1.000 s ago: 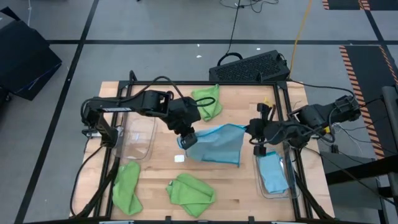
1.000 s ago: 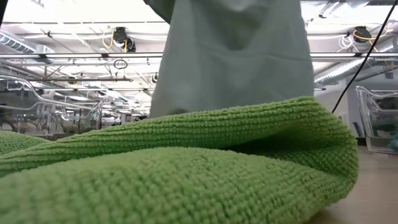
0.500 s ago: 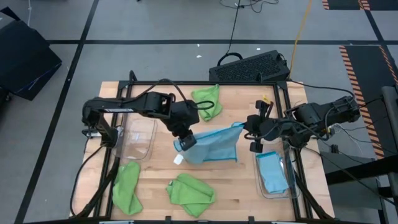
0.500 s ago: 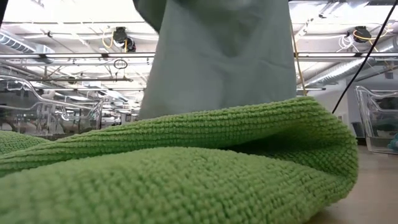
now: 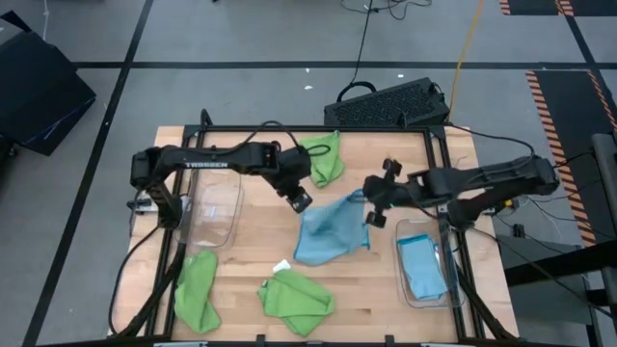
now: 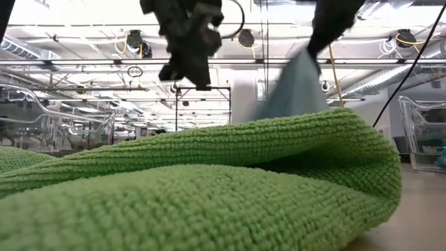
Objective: Sort microfiber towel by color & place in baskets
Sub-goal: Fold the blue microfiber towel
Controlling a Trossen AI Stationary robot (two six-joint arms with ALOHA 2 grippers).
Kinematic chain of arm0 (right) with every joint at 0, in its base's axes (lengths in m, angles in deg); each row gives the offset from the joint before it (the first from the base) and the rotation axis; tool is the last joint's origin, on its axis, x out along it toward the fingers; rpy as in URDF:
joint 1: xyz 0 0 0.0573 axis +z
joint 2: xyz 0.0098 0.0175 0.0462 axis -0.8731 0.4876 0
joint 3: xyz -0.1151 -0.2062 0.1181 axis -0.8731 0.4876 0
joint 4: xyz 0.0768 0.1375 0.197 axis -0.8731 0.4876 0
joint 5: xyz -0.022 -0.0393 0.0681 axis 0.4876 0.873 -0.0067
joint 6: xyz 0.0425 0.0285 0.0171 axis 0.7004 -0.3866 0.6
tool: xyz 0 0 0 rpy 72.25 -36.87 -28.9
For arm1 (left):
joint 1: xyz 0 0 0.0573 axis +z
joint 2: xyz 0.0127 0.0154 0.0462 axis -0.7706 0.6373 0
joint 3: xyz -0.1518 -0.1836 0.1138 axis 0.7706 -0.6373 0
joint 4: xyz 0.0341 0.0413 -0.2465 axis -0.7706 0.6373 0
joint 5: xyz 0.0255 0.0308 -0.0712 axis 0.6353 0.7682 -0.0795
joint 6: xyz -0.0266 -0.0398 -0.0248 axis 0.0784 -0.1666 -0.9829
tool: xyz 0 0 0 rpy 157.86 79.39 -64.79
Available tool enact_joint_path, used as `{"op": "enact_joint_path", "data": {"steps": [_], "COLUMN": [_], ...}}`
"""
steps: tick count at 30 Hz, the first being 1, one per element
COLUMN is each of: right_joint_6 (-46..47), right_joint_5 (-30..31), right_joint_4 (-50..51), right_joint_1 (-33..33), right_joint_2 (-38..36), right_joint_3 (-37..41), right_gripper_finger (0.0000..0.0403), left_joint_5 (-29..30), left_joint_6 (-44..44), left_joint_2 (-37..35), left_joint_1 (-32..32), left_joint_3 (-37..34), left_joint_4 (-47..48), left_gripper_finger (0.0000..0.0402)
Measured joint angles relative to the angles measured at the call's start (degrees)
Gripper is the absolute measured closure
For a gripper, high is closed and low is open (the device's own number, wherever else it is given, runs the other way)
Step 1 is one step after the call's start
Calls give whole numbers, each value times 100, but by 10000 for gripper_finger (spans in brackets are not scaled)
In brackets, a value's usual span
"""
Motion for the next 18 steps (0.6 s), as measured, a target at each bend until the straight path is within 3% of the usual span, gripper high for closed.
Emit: {"op": "enact_joint_path", "data": {"steps": [3, 9, 12, 18], "right_joint_6": [-207, -368, -376, -472], "right_joint_5": [-212, -1319, -1491, -1703], "right_joint_4": [-697, -1774, -1788, -1874], "right_joint_1": [-678, -1912, -2190, -2466], "right_joint_2": [47, 718, 1076, 1326], "right_joint_3": [561, 1073, 1073, 1073], "right_gripper_finger": [403, 403, 403, 403], "left_joint_5": [-10, -16, 46, 757], "left_joint_6": [146, 358, 805, 1792], "left_joint_2": [0, 0, 0, 0], "left_joint_1": [275, 642, 484, -208], "left_joint_3": [-325, -659, -830, -1420], "left_joint_4": [-338, -854, -1396, -3037], "left_gripper_finger": [334, 334, 334, 334]}}
